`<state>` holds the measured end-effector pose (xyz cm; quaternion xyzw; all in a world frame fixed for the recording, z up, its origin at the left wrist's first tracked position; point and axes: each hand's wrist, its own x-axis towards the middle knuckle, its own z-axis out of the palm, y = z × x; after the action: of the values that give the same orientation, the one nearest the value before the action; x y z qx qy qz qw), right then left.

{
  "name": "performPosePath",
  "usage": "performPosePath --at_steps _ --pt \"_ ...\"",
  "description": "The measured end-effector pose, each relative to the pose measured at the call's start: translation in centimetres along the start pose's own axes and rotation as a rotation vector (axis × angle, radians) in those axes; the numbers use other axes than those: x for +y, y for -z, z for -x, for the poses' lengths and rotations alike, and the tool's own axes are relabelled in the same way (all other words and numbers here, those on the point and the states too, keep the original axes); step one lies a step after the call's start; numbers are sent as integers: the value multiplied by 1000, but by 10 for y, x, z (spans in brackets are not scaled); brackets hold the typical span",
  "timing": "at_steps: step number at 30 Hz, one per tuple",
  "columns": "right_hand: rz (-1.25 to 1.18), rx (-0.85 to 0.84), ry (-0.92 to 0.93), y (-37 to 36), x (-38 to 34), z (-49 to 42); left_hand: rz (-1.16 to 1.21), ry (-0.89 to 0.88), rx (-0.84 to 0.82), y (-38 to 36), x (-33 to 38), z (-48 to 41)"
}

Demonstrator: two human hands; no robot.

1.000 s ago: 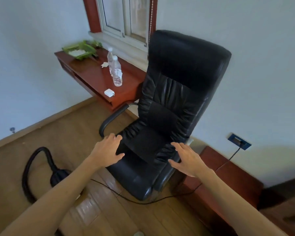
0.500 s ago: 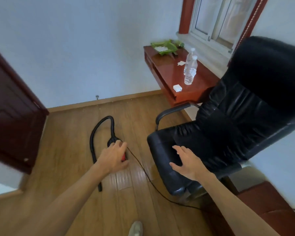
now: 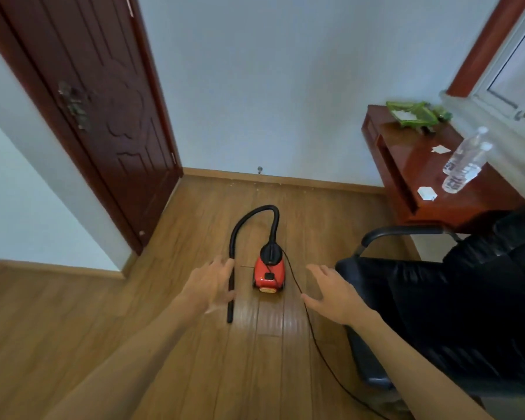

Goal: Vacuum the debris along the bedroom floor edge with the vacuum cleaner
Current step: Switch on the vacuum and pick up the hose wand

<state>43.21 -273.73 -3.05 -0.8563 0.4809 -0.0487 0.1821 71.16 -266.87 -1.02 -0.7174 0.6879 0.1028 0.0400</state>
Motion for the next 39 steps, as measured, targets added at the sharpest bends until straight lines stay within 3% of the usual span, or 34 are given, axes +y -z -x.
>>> performPosePath --at_steps 15,27,39 --pt "-30 -70 -8 -61 -158 -89 20 67 23 0 -196 31" --pt "6 -122 45 -82 -192 -184 55 112 5 -12 -272 -9" --pt "-90 -155 56 -89 -191 -337 -16 101 -51 17 -342 -149"
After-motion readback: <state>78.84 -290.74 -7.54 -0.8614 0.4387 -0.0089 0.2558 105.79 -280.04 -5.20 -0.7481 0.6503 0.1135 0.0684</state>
